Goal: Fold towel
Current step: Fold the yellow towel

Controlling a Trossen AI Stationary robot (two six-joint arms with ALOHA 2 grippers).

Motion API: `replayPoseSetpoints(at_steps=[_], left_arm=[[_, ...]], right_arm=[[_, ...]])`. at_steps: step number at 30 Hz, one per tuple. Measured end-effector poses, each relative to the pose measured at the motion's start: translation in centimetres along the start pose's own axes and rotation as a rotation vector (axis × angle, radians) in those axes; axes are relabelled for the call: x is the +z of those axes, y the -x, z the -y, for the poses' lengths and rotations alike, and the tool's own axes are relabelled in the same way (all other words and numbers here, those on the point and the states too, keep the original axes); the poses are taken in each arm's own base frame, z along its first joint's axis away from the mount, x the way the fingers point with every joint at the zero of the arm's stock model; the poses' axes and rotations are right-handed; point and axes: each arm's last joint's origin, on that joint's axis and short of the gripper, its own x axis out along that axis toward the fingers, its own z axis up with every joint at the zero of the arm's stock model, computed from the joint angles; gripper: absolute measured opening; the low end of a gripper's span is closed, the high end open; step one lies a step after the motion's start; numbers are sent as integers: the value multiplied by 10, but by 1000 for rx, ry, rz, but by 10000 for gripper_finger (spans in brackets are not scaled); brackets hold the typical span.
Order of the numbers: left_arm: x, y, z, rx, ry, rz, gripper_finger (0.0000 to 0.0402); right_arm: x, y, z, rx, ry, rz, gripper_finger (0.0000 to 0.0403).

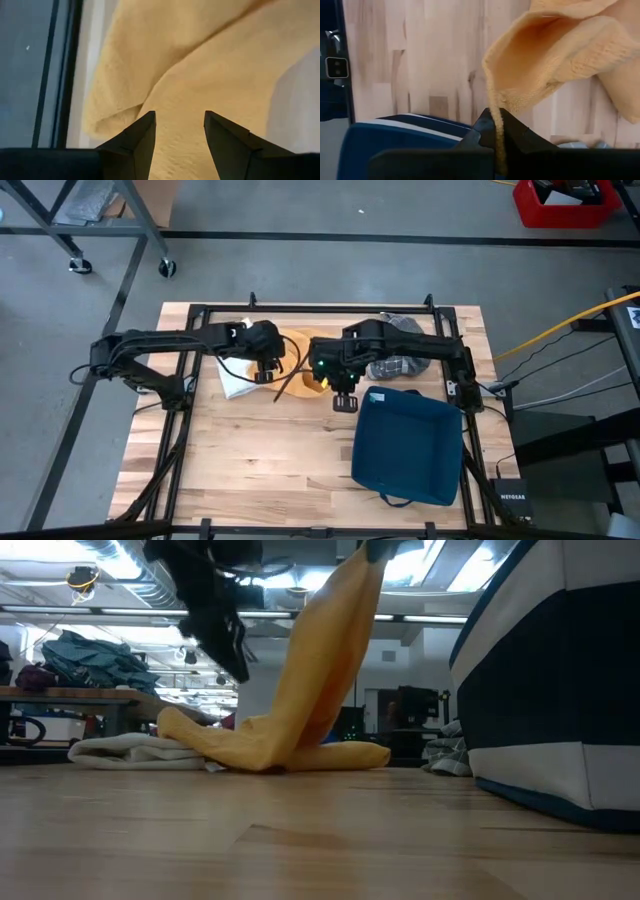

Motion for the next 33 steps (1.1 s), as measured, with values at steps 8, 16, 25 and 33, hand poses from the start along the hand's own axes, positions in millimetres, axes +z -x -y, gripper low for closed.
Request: replayPoseSetpoints(at_steps=[8,16,25,33], left_arm=[[-13,-38,-12,18,-90,-74,159],[-16,-64,-39,87,-20,-49,161],[-36,-71,-49,-72,-15,-115,161],[-45,-71,-60,-136,-32,-94,162]], right_arm=[[-3,-3,-26,19,18,-10,6],[-4,-7,-41,29,23,-22,6],[-3,-10,-41,28,14,-29,8],[-3,-10,-41,28,13,-28,11]])
